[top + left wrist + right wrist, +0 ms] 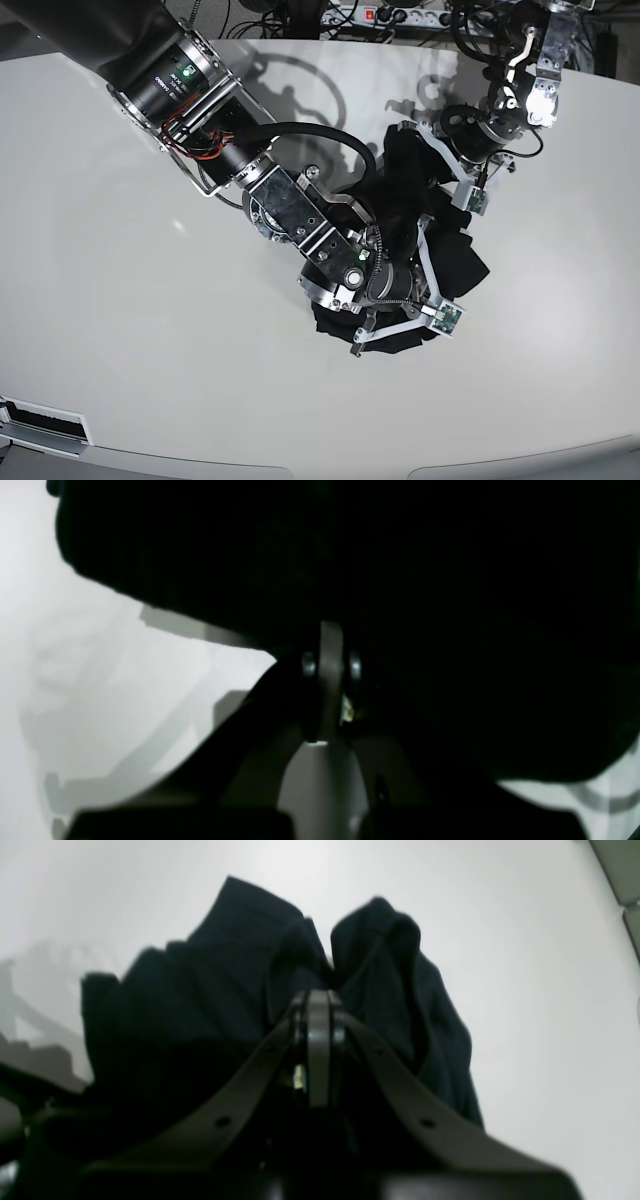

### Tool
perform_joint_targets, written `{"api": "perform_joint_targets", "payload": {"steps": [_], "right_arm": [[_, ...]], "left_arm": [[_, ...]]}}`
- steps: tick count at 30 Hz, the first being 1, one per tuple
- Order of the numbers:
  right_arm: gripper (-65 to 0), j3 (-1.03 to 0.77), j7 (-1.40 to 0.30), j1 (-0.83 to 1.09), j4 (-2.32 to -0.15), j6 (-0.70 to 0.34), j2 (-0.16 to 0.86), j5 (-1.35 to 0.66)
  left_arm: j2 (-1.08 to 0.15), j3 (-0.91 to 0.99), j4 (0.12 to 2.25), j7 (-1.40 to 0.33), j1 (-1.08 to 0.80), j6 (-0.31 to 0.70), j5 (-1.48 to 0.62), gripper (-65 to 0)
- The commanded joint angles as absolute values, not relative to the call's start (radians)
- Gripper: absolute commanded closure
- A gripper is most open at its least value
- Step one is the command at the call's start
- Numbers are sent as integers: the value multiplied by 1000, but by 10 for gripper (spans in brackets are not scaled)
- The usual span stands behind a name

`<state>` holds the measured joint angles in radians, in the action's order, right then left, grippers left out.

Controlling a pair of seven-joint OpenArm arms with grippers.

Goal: Layout the t-shirt on the table in an organized manner, then fold the t-shirt properly
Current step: 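Grasp the black t-shirt with both grippers and lift it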

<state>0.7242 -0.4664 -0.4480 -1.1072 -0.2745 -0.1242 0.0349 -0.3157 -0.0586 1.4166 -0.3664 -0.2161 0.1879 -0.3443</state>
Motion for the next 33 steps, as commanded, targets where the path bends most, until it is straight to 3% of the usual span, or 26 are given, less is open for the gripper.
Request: {"api": "perform_joint_targets", "payload": {"steps": [1, 9, 13, 14, 17, 19, 26, 33], "right_arm": [[0, 719, -436, -482, -1124, -247, -139, 52], [0, 719, -566, -474, -1280, -216, -130, 60], [0, 719, -589, -474, -1372, -254, -119, 57], [-31, 719, -588, -474, -1373, -270, -118, 52], [-257, 719, -587, -462, -1365, -290, -115, 25], [-348, 719, -579, -456, -1334, -300, -116, 26], [-352, 719, -459, -455, -1129, -252, -117, 92], [-351, 719, -437, -460, -1103, -175, -116, 162]], "left_arm": [[-319, -60, 1419, -400, -218, 183, -338, 0], [-319, -60, 1419, -396, -218, 183, -337, 0], [-319, -60, 1419, -397, -218, 183, -337, 0], [-319, -60, 1419, -397, -218, 183, -337, 0], [-319, -60, 1419, -397, -218, 183, -337, 0], [-319, -60, 1419, -397, -218, 184, -337, 0], [-319, -60, 1419, -397, -218, 183, -337, 0], [-318, -60, 1419, -397, -218, 183, -338, 0]]}}
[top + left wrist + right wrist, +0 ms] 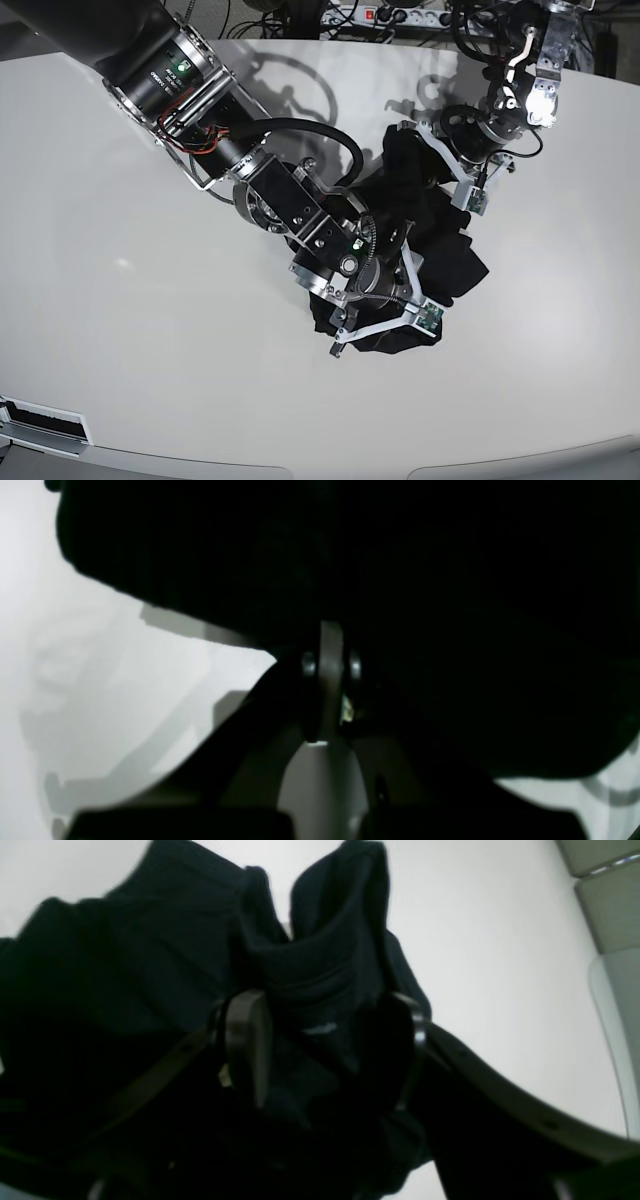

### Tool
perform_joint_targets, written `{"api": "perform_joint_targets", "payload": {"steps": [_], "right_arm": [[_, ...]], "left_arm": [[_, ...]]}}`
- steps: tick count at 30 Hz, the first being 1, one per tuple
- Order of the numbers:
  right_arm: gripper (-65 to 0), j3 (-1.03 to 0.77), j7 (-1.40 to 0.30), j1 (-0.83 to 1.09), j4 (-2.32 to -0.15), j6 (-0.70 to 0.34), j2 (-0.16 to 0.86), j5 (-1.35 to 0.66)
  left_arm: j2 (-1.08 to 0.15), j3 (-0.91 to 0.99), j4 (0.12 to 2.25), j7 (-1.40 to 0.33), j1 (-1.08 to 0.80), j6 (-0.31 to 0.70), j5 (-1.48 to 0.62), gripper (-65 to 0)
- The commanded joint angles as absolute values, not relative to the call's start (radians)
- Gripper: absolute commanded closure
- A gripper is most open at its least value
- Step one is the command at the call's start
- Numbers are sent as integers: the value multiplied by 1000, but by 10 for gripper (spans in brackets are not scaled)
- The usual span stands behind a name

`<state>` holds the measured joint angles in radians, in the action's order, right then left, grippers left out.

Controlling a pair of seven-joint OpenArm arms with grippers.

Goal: Layout the t-shirt on the table in an organized manner, then fold the t-shirt properly
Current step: 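Grasp the black t-shirt with both grippers and lift it, then pull the shirt apart, right gripper sweeping away from the left gripper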

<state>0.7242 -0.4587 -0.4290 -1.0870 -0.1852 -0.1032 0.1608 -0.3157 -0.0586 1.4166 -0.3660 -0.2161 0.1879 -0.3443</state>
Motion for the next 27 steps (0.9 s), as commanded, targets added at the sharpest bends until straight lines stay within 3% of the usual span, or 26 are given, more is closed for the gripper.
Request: {"api": "perform_joint_targets", "payload": {"steps": [1, 5, 6, 9, 12, 14, 20, 27], "right_arm": [[-347, 719, -435, -460, -1103, -176, -116, 162], [-279, 719, -393, -460, -1086, -226, -119, 158], [-231, 719, -381, -460, -1077, -237, -120, 158], [0, 719, -348, -463, -1063, -225, -119, 176], [0, 719, -342, -466, -1071, -71, -121, 236], [0, 719, -381, -466, -1109, -23, -118, 273], [0, 719, -545, -416, -1384, -73, -70, 258], [0, 669, -562, -205, -1860, -78, 131, 217]], "left_arm": [[-319, -60, 1419, -397, -219, 184, -338, 0], [-319, -60, 1419, -397, -218, 184, -338, 0], [-319, -60, 1419, -397, -219, 184, -338, 0], [-319, -60, 1419, -397, -218, 183, -338, 0], [-319, -60, 1419, -397, -218, 183, -338, 0], [-319, -60, 1419, -397, -218, 183, -337, 0], [-328, -58, 1419, -396, -218, 183, -295, 0], [-390, -58, 1419, -397, -218, 179, -289, 0]]}}
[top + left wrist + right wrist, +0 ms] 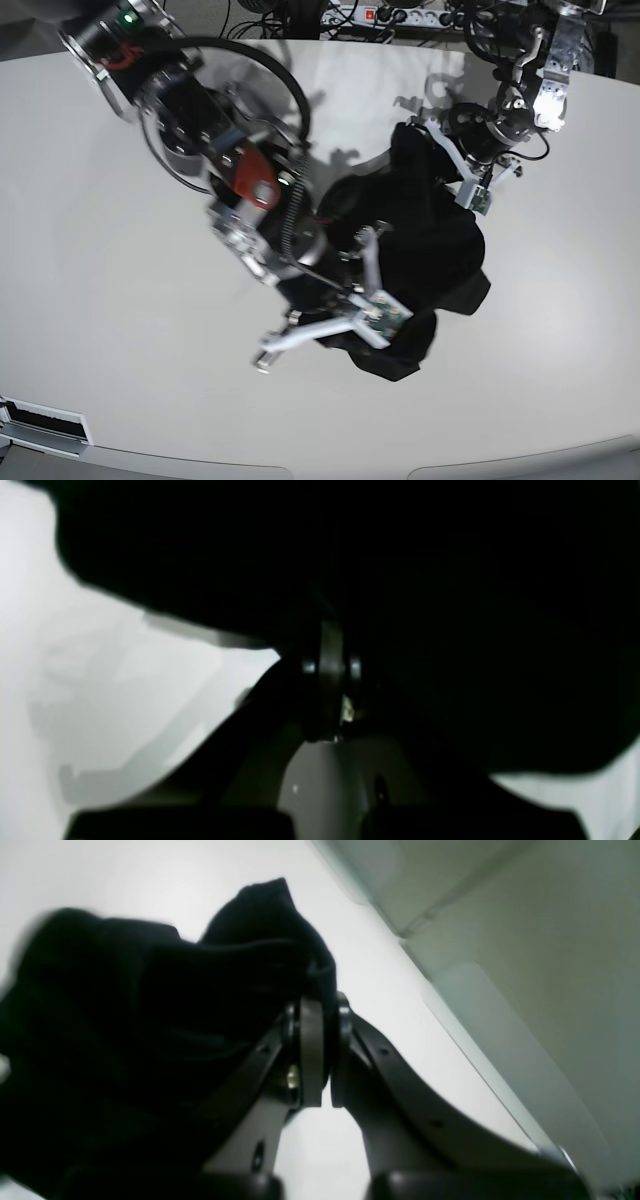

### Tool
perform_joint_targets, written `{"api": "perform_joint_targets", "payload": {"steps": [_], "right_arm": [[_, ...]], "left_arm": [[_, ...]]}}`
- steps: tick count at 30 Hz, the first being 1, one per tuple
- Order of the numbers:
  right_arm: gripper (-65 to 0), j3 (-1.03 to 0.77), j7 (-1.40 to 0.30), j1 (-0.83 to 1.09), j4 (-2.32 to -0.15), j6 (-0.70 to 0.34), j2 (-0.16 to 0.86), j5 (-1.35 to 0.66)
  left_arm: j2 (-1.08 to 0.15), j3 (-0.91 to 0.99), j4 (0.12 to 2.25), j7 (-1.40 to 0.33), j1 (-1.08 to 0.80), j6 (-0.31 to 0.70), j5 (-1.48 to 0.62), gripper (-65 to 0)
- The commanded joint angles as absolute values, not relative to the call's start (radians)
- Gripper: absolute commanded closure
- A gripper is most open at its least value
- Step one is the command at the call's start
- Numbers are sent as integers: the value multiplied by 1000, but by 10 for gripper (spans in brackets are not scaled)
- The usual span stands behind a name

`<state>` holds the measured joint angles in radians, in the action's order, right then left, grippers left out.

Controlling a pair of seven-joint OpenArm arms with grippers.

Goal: Layout the t-shirt on the table in an organized manner, then fold the t-shirt properly
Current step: 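Pull the shirt apart, right gripper sweeping away from the left gripper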

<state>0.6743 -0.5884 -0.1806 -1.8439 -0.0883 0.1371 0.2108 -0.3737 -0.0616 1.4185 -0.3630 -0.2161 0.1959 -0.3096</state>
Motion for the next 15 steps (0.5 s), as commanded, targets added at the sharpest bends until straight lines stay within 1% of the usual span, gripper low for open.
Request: {"api": "perform_joint_targets", "payload": {"steps": [1, 4, 8, 9, 11, 15], "right_arm": [[0, 645, -561, -172, -1907, -79, 162, 217], [0, 552, -560, -91, -1988, -79, 244, 213], [0, 394, -550, -32, -2001, -87, 317, 143], [0, 351, -541, -23, -2002, -114, 331, 102], [0, 258, -516, -5, -2005, -202, 339, 6], [0, 77, -489, 6, -2019, -415, 338, -258]], "left_arm": [[-402, -58, 1419, -397, -218, 179, -289, 0], [-430, -58, 1419, -396, -218, 178, -289, 0], [-461, -57, 1419, -397, -218, 166, -287, 0], [-468, -58, 1419, -397, -218, 146, -287, 0], [-478, -57, 1419, -396, -218, 76, -271, 0], [-488, -56, 1419, -393, -218, -26, -182, 0]]}}
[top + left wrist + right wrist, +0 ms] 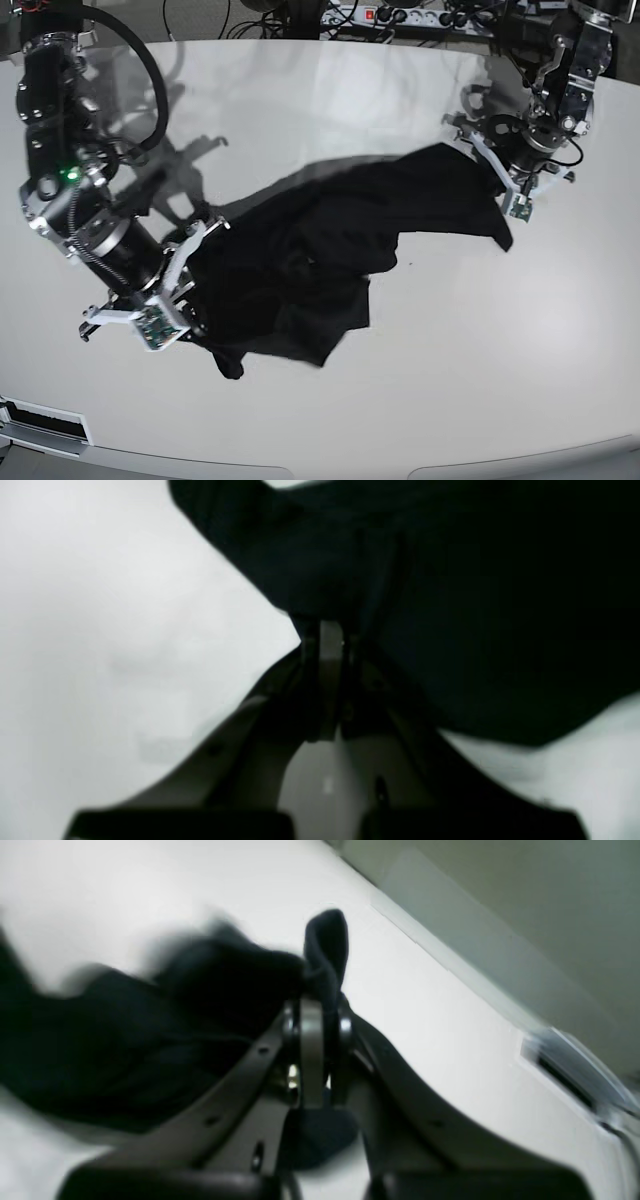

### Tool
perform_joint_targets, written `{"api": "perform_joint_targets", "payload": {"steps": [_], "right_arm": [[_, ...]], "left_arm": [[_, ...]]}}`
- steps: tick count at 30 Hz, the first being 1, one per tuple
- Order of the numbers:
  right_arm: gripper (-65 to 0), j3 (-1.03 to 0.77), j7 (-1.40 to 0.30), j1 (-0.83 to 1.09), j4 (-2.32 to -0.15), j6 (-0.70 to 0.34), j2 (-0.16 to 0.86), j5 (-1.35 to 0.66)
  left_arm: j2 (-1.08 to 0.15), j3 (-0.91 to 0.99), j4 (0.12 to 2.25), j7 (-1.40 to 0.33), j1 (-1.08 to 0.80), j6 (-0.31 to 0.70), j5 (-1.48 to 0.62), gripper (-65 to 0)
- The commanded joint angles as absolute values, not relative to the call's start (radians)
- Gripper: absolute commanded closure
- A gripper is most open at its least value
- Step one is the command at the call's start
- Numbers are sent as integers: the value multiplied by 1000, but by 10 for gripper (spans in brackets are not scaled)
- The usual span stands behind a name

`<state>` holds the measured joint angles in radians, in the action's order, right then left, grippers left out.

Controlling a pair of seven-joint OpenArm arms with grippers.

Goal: Layout the t-shirt on the table in an organized manner, then fold the t-shirt properly
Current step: 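Pull the shirt apart, right gripper sweeping away from the left gripper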

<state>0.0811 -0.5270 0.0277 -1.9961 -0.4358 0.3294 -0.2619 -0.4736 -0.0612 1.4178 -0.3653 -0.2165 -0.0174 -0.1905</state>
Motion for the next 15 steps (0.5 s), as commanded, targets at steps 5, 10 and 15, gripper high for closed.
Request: {"api": "perform_joint_targets", "payload": {"steps": [5, 10, 15], "right_arm": [[0, -77, -542, 6, -2019, -596, 338, -481], [0, -126, -627, 10, -2018, -693, 338, -483], [0, -123, -623, 70, -2018, -698, 338, -553]], "left_arm": [[-488, -56, 1419, -397, -218, -93, -88, 0], [-506, -56, 1419, -397, -218, -156, -31, 0], [-519, -56, 1419, -397, -218, -160, -23, 0]]}}
